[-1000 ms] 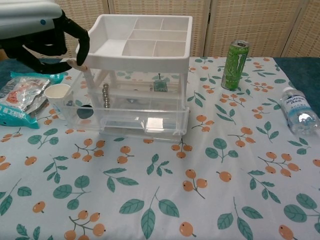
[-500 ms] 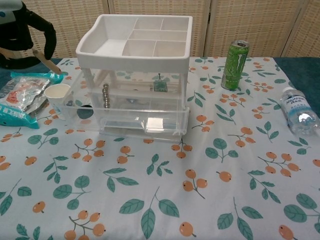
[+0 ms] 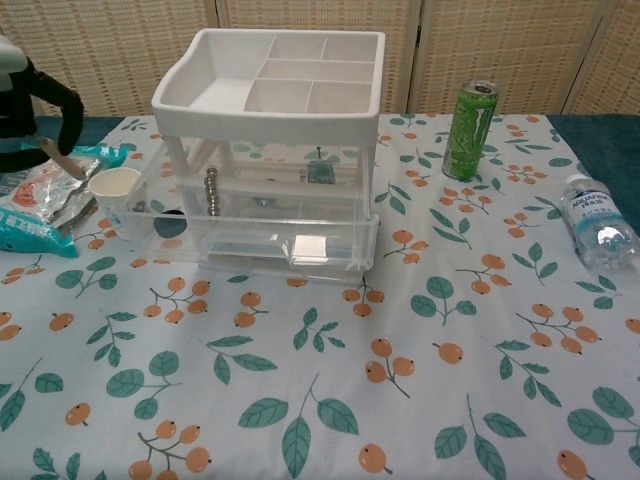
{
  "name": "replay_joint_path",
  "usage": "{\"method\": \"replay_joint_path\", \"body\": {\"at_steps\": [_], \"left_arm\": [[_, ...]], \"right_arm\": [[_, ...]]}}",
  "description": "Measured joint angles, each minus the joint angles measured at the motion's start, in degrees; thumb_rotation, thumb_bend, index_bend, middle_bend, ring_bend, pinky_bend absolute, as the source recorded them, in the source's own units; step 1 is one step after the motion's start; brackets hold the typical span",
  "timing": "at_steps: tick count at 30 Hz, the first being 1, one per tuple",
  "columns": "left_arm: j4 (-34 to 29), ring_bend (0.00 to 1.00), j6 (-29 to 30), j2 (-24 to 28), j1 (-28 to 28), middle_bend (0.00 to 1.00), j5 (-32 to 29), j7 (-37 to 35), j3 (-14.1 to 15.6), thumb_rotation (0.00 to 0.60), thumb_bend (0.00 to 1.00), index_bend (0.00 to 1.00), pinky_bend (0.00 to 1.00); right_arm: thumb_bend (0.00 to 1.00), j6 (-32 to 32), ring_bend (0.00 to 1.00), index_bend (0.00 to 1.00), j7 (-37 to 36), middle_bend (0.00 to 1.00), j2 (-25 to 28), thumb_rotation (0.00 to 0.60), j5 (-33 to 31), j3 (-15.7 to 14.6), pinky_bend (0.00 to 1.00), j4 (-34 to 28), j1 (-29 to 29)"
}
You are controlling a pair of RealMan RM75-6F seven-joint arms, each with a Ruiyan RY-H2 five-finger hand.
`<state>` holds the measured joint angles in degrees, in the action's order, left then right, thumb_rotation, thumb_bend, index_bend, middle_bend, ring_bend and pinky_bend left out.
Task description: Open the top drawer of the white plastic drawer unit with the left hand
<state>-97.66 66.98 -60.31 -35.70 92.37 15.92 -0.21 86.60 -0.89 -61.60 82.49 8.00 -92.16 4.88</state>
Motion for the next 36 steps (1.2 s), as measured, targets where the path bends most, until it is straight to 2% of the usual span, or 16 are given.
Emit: {"method": "replay_joint_path", "body": {"at_steps": [5,20,36], "left_arm": [[1.48,1.0,-2.24,-2.13,0.03,1.0,0.73,0.24,1.09,0.6,0.42,0.52,1.0],[8.58,1.0,-2.34,-7.11,1.26,1.0,2.93,-2.27,2.4,0.6,0.42,0.52,1.0],[11.68,1.0,-3.72,-12.18,1.81,1.0,4.15,-5.15,3.79,0.6,0.41,0.52,1.0]], "right_arm": [[0.22,-0.07,0.09,0.05,0.02,0.12,-0.04,0.6,0.06,-0.08,0.01,0.0,0.03],[0.22,-0.19,0.09,0.05,0.65,0.12,0.0,0.6,-0.02,-0.13,0.01,-0.39,0.13],[0.22,0.21,0.09,0.05,1.35,0.12,0.25,0.6,0.18,-0.21,0.01,-1.11,0.02]]}}
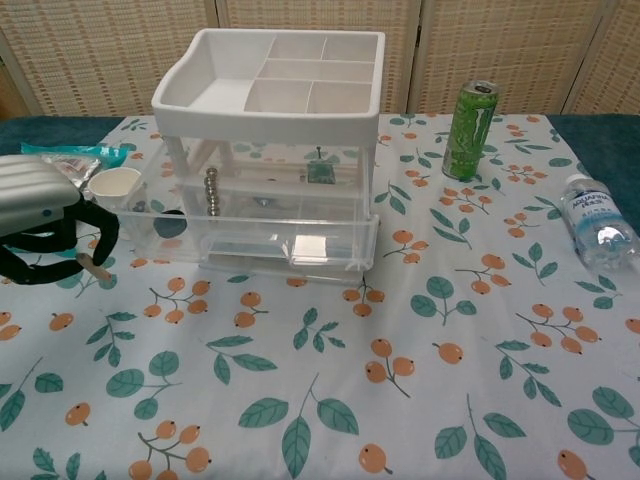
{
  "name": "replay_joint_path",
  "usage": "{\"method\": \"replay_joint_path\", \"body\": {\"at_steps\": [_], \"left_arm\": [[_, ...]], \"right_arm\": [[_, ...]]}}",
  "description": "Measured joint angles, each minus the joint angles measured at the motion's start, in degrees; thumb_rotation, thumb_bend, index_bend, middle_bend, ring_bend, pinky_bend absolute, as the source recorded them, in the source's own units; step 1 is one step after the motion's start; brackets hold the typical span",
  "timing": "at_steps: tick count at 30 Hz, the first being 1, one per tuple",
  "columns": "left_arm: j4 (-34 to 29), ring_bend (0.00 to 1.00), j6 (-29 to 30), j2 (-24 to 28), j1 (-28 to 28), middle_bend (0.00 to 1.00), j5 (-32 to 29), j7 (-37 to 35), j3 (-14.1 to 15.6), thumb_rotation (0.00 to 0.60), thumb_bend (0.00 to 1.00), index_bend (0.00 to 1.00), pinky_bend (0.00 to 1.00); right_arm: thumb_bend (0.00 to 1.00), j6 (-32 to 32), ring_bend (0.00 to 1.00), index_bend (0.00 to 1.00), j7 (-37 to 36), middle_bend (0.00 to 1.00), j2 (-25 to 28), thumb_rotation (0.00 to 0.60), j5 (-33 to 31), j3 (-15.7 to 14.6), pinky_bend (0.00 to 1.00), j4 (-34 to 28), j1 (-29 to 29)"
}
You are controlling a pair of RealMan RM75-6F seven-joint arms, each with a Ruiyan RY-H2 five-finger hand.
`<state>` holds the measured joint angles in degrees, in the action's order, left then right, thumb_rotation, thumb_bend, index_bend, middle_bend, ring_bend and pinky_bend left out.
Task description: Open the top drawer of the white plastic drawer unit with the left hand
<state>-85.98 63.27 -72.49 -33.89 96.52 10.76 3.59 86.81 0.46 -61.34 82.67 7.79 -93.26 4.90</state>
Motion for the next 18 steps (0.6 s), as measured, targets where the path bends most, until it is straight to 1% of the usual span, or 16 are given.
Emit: {"method": "replay_joint_path", "body": {"at_steps": [11,18], "left_arm": [[1.6,1.0,-0.79,-3.95,-1.22,1.0,1.55,-1.87,0.01,0.6,0.41,0.49,1.0],[2.51,1.0,-0.05,-5.18,-1.52,1.0,1.84,-2.6,-0.41,0.6,0.4,0.34,1.0]], "right_arm": [[0.22,0.8,0.09,0.05,0.22,0.12,0.55,0.6,-0.15,-0.03,0.01,-0.6,-0.61],[0.22,1.16,0.09,0.05,0.08,0.12,0.68,0.6,-0.19,-0.03,0.01,-0.56,-0.91]]}}
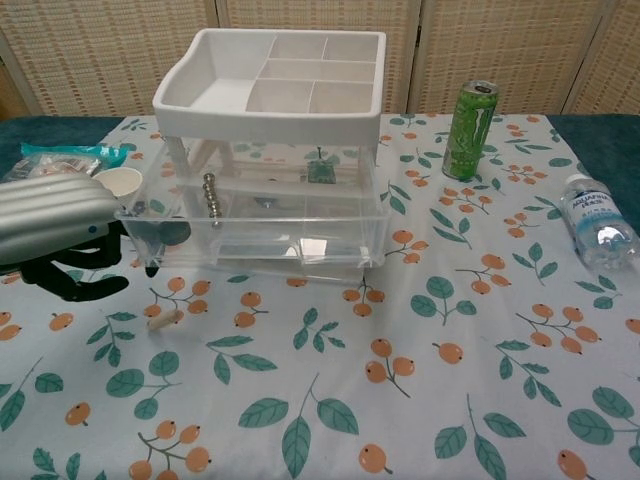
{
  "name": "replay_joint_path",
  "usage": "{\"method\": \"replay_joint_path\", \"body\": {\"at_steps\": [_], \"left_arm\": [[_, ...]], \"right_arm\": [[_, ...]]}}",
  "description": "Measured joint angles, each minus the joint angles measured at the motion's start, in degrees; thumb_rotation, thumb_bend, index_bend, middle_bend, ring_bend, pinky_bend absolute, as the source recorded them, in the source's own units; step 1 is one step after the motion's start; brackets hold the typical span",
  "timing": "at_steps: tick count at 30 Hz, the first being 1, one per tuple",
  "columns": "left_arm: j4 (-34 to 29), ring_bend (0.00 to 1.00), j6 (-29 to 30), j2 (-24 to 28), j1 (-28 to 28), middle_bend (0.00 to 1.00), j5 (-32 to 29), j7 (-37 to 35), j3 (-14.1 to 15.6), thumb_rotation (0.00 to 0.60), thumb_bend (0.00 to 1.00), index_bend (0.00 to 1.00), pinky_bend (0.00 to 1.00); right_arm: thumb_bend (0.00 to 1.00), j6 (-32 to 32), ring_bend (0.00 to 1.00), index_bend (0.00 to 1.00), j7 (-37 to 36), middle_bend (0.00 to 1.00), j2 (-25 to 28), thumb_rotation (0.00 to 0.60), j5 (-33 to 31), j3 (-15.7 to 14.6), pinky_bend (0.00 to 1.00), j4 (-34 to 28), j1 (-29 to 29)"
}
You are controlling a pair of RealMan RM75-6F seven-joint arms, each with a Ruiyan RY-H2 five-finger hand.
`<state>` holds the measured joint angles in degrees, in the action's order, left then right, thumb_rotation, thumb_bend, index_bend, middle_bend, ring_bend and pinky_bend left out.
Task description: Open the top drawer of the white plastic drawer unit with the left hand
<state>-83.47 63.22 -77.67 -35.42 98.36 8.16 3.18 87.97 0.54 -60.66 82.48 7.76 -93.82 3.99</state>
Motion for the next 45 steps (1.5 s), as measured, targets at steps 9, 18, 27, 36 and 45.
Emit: {"method": "replay_joint_path", "body": {"at_steps": [9,18,27,36,45], "left_arm": [[0.21,1.0,1.82,1.33,1.19,0.99,-2.22,-0.64,-1.0,0.6,0.4,0.32,1.0],[-0.37,0.81,3.63,4.76,4.11,0.84,-9.04,-0.22,-3.11,0.6,0.4,0.31,0.96],[-4.22,0.63,7.42,10.08,9.8,0.66,-20.13,2.24,-6.6,0.6,0.4,0.3,0.75],[-7.74,0.62,13.08,11.65,15.49,0.65,-22.43,3.06,-6.61,0.6,0.4,0.29,0.71],[-11.75,0.62,19.91,12.36,21.28,0.65,-18.45,5.02,-3.64,0.6,0.4,0.29,0.71]], "right_arm": [[0.22,0.1,0.09,0.05,0.0,0.12,0.09,0.6,0.11,0.19,0.01,-0.08,0.07],[0.22,-0.47,0.09,0.05,-0.23,0.12,0.29,0.6,0.17,0.2,0.01,-0.27,0.34],[0.22,-2.68,0.09,0.05,-1.5,0.12,1.01,0.6,0.13,-0.49,0.01,-0.36,0.78],[0.23,-4.4,0.09,0.05,-4.12,0.12,0.9,0.6,1.24,-1.34,0.01,-0.08,1.53],[0.24,-6.64,0.09,0.05,-8.3,0.12,0.79,0.6,3.6,-3.01,0.01,0.85,2.43]]}}
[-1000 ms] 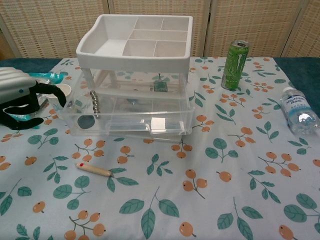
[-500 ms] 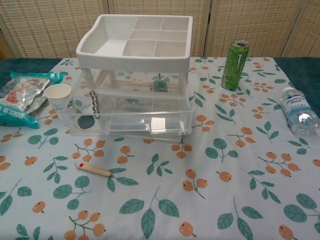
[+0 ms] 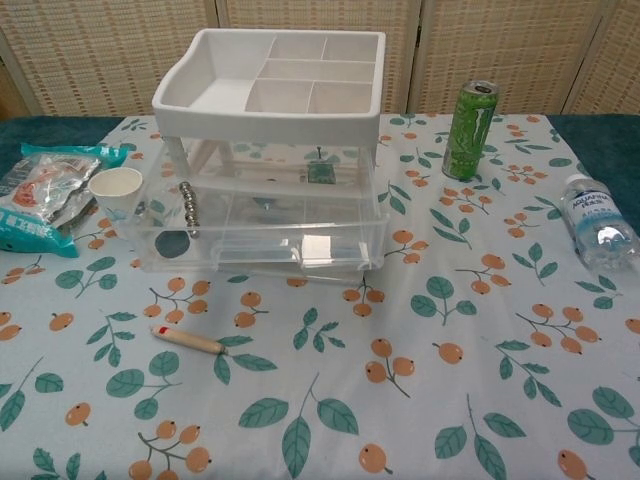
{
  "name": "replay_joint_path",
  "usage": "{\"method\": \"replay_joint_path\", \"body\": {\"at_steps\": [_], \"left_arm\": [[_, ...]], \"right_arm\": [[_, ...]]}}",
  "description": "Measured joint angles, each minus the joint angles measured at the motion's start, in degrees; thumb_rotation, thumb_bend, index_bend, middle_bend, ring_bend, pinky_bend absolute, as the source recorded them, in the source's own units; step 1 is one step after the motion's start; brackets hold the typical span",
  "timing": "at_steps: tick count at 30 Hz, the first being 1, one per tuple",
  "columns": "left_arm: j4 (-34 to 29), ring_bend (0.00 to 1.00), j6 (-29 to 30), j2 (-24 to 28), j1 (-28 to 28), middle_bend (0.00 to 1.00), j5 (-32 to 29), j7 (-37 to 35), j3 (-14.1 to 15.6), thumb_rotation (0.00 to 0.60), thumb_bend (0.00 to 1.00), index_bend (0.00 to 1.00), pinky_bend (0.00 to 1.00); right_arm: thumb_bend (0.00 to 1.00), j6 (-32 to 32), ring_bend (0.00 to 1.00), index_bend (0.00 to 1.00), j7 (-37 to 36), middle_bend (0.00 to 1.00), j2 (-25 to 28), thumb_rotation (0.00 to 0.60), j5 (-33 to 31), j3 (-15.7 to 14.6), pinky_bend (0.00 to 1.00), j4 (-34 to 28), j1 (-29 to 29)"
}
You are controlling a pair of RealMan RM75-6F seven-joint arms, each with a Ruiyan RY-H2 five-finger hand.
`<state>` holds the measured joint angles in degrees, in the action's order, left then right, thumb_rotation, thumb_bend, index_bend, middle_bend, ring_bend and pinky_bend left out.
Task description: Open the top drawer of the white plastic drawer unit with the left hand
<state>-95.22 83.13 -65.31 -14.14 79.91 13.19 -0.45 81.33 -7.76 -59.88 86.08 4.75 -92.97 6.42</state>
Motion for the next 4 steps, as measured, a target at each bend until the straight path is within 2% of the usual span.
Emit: {"method": "replay_joint_path", "body": {"at_steps": [4], "left_arm": [[-0.61,0.61,2.13,-0.12,1.18,0.65,1.7,1.92,0.47,0.6,0.4,0.29,0.71]], "right_arm": [[0.24,-0.01,0.09,0.05,-0.75,0.12,-0.27,0.6,0.68,-0.3,0.01,0.45,0.25]]}}
